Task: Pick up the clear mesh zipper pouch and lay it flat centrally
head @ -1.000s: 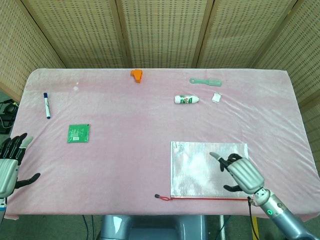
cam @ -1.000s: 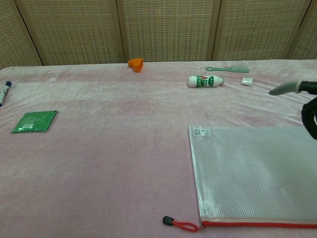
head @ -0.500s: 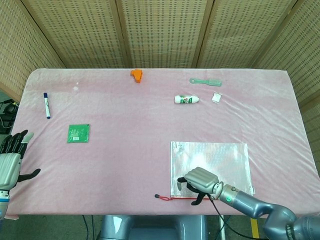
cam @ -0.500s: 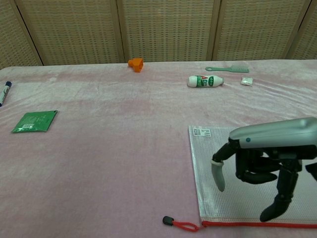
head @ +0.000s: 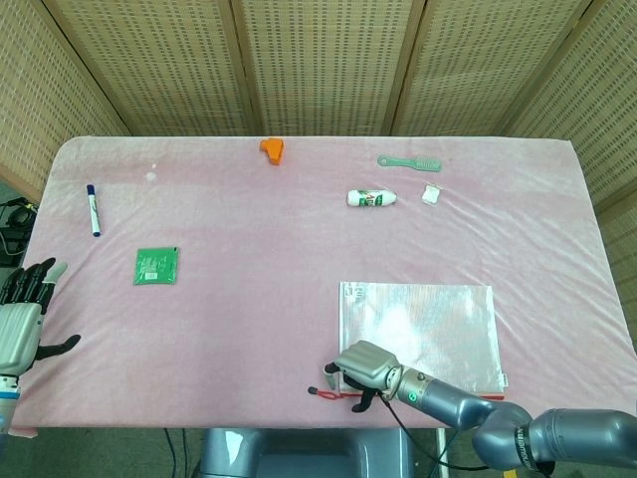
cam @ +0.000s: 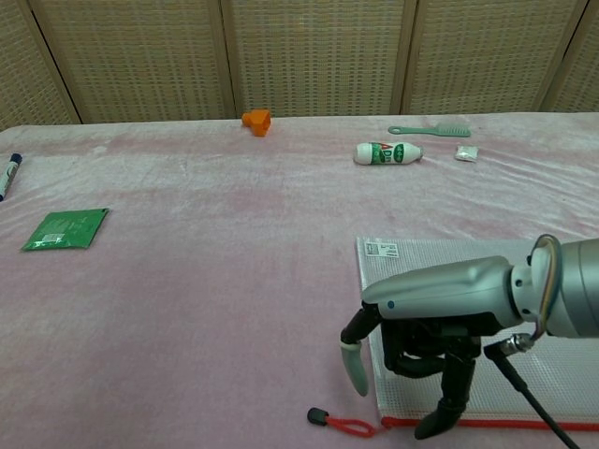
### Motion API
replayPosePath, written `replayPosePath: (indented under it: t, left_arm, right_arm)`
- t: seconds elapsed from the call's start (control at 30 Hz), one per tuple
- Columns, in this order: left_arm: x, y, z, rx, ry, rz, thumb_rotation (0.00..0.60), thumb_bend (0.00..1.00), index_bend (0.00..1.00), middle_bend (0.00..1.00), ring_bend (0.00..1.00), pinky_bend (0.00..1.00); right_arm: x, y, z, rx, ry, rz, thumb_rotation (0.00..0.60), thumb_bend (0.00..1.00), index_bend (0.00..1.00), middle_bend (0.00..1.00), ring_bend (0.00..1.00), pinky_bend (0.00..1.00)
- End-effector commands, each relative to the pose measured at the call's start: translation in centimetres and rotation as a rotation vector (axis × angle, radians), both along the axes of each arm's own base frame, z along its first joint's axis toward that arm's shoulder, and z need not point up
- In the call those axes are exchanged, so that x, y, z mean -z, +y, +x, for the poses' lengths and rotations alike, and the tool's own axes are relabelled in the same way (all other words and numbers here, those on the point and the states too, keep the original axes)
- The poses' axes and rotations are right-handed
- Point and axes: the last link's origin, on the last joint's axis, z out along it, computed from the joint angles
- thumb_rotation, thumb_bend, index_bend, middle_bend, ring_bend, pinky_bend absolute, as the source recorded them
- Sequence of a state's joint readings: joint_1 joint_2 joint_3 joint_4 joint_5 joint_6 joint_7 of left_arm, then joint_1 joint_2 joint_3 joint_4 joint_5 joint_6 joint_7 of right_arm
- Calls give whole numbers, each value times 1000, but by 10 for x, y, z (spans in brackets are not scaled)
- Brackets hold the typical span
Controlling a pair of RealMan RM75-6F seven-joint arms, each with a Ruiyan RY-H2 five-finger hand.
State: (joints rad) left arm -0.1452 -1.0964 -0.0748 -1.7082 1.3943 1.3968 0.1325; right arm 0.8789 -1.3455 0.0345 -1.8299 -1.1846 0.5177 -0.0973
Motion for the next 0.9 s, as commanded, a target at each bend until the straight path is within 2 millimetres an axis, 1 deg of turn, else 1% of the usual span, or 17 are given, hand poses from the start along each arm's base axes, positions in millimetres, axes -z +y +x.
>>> replayPosePath:
  t: [0.03, 0.43, 0.6, 0.9]
  left_arm:
    - [0, 0, 0, -1, 0, 1, 600, 0, 0, 0, 0, 0]
    - [0, 3, -3, -12, 0, 0, 600, 0, 0, 0, 0, 0]
    - [-1, 4, -4, -16, 0, 0, 600, 0, 0, 0, 0, 0]
    - [-1, 5, -4, -19, -3, 1, 600, 0, 0, 0, 0, 0]
  right_arm:
    - [7, -1, 6, -4, 3, -11, 600, 376, 466, 959, 917, 1000]
    - [27, -1, 16, 4, 31, -21, 600, 384, 474, 960, 917, 1000]
    - [35, 0, 17, 7, 59, -15, 600, 387, 468, 960, 917, 1000]
    - [42, 3, 19, 23, 108, -13, 600, 409, 472, 959, 917, 1000]
